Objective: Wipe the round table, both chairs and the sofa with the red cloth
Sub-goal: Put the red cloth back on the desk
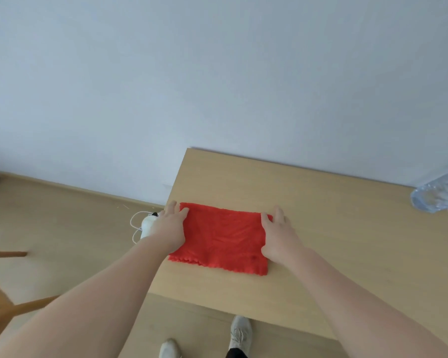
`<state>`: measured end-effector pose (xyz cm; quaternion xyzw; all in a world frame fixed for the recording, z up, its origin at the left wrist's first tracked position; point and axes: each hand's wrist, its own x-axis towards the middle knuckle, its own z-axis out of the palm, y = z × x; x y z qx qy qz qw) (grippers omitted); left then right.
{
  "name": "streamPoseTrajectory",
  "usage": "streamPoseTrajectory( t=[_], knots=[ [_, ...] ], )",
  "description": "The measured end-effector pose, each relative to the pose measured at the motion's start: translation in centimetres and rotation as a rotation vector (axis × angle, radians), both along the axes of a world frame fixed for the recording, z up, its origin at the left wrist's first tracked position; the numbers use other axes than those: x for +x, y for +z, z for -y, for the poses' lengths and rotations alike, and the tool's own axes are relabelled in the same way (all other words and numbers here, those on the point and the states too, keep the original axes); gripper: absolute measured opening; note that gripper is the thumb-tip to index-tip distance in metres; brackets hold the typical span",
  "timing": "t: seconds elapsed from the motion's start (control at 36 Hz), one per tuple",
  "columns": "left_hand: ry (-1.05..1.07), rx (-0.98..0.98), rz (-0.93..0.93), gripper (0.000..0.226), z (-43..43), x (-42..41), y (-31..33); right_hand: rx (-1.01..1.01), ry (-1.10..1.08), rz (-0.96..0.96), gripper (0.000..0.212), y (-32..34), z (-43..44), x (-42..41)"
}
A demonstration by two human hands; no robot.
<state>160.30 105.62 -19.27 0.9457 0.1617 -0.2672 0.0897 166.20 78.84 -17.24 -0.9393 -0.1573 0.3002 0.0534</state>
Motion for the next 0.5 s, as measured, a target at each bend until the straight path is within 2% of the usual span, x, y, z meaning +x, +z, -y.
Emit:
streamPoseTrajectory(
  t=[0.08, 0.19, 0.31, 0.42, 0.5],
  knots=[
    [-0.003, 0.050, -0.005, 0.077, 0.8, 0.0, 1.2, 0.024, 0.146, 0.031, 0.088, -0.2, 0.1, 0.0],
    [-0.004, 0.000, 0.025, 0.079, 0.8, -0.5, 1.7, 0.018, 0.263, 0.041, 0.090, -1.0, 0.0, -0.2],
    [-0.019, -0.022, 0.025, 0.081, 1.3, -1.4, 1.8, -0.031, 0.307, 0.035, 0.093, -1.4, 0.0, -0.2],
    [0.045, -0.058, 0.024, 0.081, 1.4, -2.2, 3.0, -0.038, 0.316, 0.037, 0.095, -0.6, -0.6, 0.2],
    [0.106, -0.115, 0.090, 0.080, 0.8, -2.8, 4.7, -0.007, 0.310, 0.070, 0.092, 1.2, -1.5, 0.7]
  ],
)
